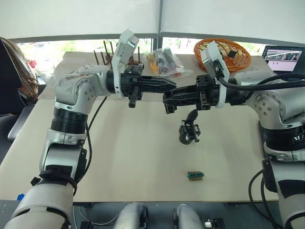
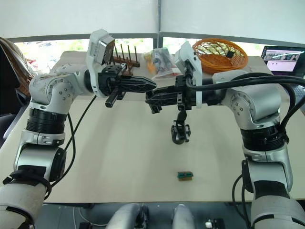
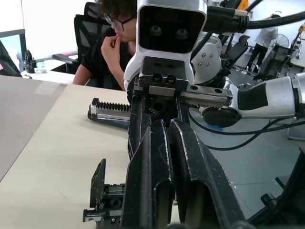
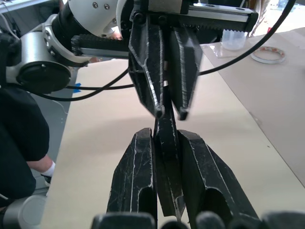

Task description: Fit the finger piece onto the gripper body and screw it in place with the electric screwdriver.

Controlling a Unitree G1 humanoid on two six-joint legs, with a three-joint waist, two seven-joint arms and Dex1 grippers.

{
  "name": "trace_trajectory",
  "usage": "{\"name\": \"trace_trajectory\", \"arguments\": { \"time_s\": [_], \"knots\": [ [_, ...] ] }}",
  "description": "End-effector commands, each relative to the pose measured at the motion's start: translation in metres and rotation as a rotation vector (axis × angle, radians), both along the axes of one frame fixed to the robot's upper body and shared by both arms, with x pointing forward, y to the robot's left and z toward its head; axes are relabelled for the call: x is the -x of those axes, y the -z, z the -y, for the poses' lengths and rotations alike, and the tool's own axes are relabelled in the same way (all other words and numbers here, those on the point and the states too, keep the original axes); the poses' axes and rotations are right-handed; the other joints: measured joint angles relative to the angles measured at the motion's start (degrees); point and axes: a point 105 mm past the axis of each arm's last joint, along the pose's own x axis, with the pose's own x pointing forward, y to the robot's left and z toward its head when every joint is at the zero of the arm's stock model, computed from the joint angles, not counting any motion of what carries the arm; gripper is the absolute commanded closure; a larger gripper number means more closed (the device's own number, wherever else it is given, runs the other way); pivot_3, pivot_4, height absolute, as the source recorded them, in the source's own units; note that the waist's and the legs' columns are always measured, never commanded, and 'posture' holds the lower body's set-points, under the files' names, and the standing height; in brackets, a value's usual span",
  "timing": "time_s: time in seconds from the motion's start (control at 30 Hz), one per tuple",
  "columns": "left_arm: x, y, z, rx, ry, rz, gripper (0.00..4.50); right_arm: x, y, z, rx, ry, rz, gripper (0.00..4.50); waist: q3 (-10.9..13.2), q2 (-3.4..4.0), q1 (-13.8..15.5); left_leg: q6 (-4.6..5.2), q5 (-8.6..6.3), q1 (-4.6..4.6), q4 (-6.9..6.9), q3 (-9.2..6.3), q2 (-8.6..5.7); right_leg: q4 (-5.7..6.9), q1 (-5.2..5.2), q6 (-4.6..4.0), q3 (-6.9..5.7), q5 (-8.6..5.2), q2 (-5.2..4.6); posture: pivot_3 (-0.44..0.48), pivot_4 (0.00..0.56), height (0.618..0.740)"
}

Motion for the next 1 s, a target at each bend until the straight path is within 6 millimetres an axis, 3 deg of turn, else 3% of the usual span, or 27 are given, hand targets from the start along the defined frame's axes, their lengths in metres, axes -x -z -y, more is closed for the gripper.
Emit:
{"name": "trace_trajectory", "arguments": {
  "time_s": [0.03,0.1,0.23,0.33,0.43,0.67,1.0],
  "knots": [
    [0.007,0.013,-0.006,-0.095,0.032,0.139,2.6,0.01,-0.011,0.009,-0.037,-0.03,0.065,4.2,0.0,0.0,0.03,0.0,0.0,0.0,0.0,0.0,0.0,0.0,0.0,0.0,0.0,0.0,0.0,0.0,0.15,0.74],
    [0.003,0.041,-0.014,-0.209,0.033,0.235,1.59,0.012,-0.004,0.017,-0.019,-0.021,0.093,4.2,0.0,0.0,0.02,0.0,0.0,0.02,-0.03,0.01,0.0,-0.04,0.02,0.0,-0.01,0.0,0.0,0.0,0.15,0.74],
    [-0.018,0.096,-0.02,-0.353,-0.058,0.333,0.01,0.017,0.017,0.04,0.032,0.015,0.12,4.2,0.0,0.0,0.65,0.0,0.0,0.02,0.01,0.06,-0.02,-0.13,0.03,0.0,-0.01,0.0,-0.02,0.0,0.15,0.74],
    [-0.027,0.126,-0.008,-0.347,-0.096,0.324,0.0,0.021,0.031,0.054,0.062,0.044,0.12,4.2,0.01,-0.01,1.31,0.02,-0.01,-0.03,0.09,0.04,-0.05,-0.21,0.01,0.0,0.0,0.0,-0.1,0.0,0.15,0.74],
    [-0.026,0.147,0.016,-0.297,-0.098,0.292,0.0,0.023,0.045,0.068,0.099,0.09,0.117,4.2,0.02,-0.04,1.56,0.11,-0.06,-0.08,0.14,0.02,-0.07,-0.21,0.0,0.0,0.0,0.0,-0.21,0.0,0.15,0.74],
    [-0.039,0.186,0.062,-0.329,-0.185,0.306,0.0,0.025,0.061,0.082,0.135,0.164,0.099,4.2,0.03,-0.07,1.64,0.25,-0.07,-0.09,0.19,0.01,-0.09,-0.19,-0.01,0.01,0.0,0.01,-0.44,0.0,0.15,0.74],
    [-0.038,0.193,0.106,-0.232,-0.221,0.231,0.0,0.026,0.078,0.098,0.167,0.225,0.091,4.2,0.05,-0.1,2.15,0.34,-0.13,-0.11,0.22,-0.03,-0.12,-0.22,-0.02,0.03,-0.03,0.02,-0.68,0.0,0.15,0.74]
  ]
}}
